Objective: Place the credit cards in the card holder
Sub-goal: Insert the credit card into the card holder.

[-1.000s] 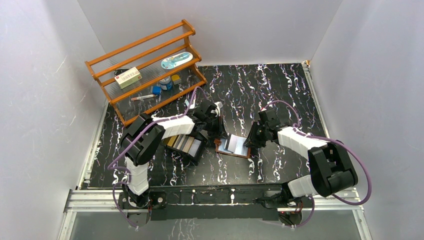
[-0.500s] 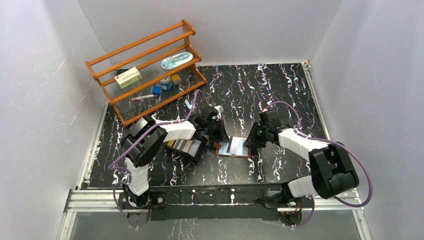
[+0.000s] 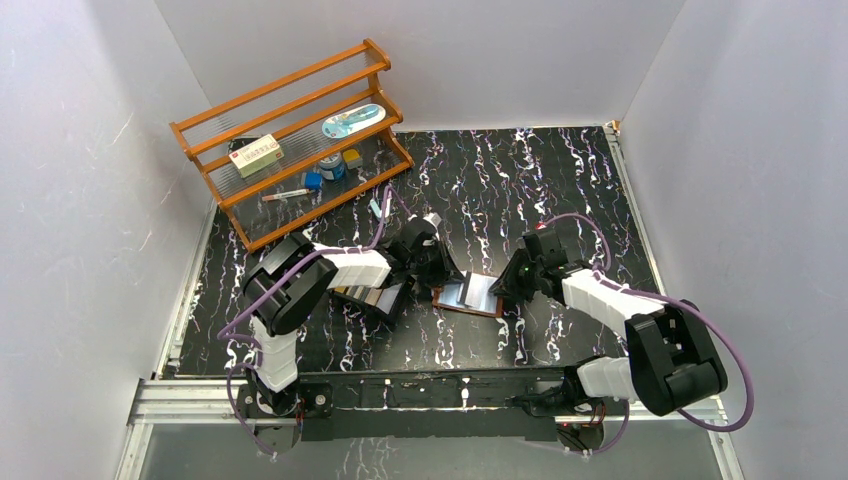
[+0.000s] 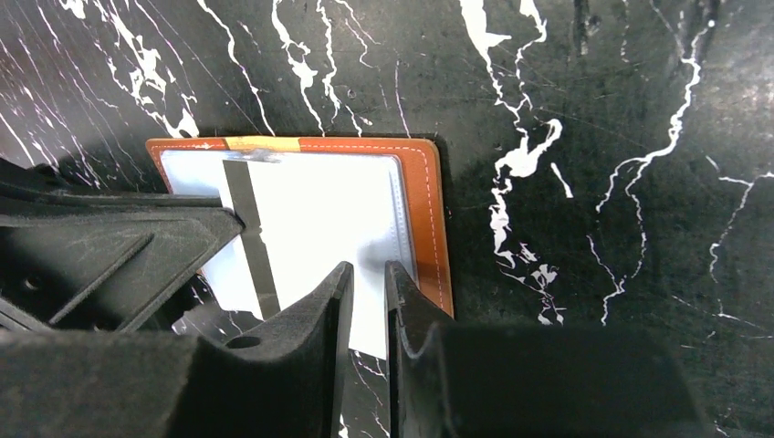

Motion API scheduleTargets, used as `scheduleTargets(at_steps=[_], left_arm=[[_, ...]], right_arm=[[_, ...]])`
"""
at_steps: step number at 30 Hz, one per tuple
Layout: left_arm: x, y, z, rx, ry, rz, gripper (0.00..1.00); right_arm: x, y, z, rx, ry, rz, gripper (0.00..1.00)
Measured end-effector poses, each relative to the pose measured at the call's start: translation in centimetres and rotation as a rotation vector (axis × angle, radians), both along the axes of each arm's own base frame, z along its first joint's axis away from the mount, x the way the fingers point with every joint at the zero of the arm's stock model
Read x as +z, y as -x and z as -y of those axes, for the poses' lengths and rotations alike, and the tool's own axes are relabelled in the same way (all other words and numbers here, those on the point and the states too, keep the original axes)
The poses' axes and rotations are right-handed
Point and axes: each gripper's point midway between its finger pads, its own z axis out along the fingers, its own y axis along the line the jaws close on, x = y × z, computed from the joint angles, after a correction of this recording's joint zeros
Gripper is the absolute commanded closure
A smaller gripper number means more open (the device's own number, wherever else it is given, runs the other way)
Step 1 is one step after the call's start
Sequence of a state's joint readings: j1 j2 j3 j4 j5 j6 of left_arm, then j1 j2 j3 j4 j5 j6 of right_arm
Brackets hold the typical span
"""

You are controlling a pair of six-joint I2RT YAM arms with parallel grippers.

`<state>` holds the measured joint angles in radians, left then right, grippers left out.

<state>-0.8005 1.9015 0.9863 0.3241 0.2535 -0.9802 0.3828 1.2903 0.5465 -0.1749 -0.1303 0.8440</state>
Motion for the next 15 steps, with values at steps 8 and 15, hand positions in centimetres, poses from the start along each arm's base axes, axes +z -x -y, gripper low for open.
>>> scheduleTargets(at_steps=[8, 15], left_arm=[[-0.1, 1.0, 0.8, 0.010, -0.007, -0.010, 0.76], [0.3, 0.8, 0.8, -0.005, -0.067, 0.002, 0.70]], right_arm=[[0.2, -0.1, 0.2, -0.058, -0.010, -0.001, 0.69], [0.5, 0.5, 1.1, -0.031, 0.047, -0.013, 0.68]])
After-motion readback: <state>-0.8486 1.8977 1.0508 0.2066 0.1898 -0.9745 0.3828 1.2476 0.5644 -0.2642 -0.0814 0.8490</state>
